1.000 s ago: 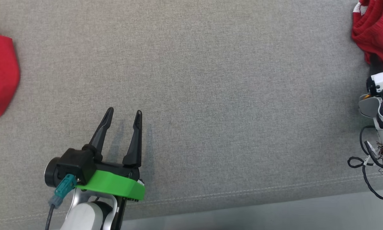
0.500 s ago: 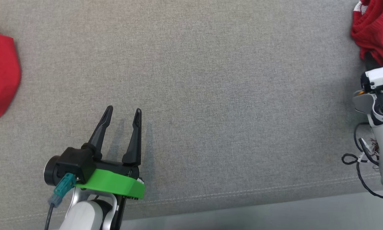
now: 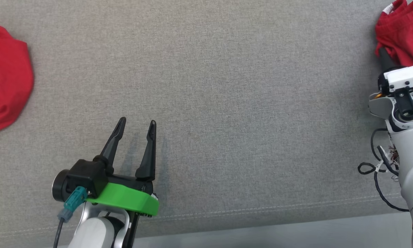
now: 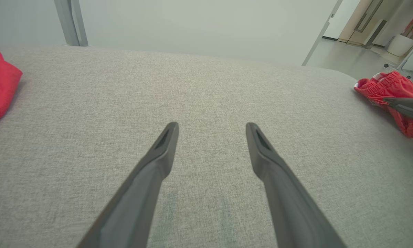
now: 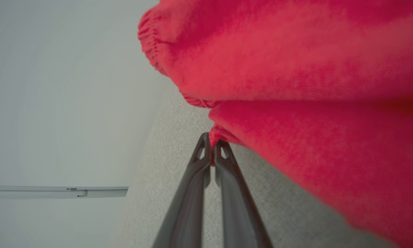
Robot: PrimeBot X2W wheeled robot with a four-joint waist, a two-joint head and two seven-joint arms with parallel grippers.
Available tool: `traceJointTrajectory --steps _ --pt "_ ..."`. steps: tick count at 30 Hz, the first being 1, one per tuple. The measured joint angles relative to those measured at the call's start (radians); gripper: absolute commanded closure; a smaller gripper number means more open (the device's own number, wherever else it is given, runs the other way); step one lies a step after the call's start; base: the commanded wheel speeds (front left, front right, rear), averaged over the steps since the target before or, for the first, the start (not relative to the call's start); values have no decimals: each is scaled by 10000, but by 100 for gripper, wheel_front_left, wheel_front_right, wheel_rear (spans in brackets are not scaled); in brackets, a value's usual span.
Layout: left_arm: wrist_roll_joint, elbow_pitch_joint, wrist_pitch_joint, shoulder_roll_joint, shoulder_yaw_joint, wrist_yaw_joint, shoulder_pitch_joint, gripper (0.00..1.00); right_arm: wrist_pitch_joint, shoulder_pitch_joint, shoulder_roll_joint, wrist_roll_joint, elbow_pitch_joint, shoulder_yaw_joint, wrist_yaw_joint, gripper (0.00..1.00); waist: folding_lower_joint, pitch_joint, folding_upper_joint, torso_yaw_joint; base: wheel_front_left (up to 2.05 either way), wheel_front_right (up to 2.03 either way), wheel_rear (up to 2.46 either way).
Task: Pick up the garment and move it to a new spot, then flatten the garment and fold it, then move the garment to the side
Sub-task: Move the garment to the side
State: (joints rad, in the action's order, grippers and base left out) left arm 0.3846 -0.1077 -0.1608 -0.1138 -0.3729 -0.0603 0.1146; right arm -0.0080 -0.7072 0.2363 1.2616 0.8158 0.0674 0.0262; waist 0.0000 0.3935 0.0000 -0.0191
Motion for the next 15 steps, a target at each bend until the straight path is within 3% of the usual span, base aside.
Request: traceJointTrajectory --steps 1,2,3,10,15 --pt "2 23 -2 0 2 0 0 0 0 6 -8 -27 54 63 -4 88 0 -29 0 26 0 0 0" --pt "4 27 -4 0 4 0 0 0 2 24 -13 -42 94 115 -4 24 0 -58 0 52 0 0 0" --pt "31 40 -56 4 0 0 0 0 4 46 -13 -42 136 144 -4 0 0 -89 0 74 0 0 0" --pt "236 224 -128 40 0 0 -2 0 345 252 -132 -251 249 573 92 0 0 -323 0 162 0 0 0" --pt "263 349 -178 90 -6 29 -12 0 541 488 -387 -389 42 970 405 0 0 -595 0 202 0 0 0"
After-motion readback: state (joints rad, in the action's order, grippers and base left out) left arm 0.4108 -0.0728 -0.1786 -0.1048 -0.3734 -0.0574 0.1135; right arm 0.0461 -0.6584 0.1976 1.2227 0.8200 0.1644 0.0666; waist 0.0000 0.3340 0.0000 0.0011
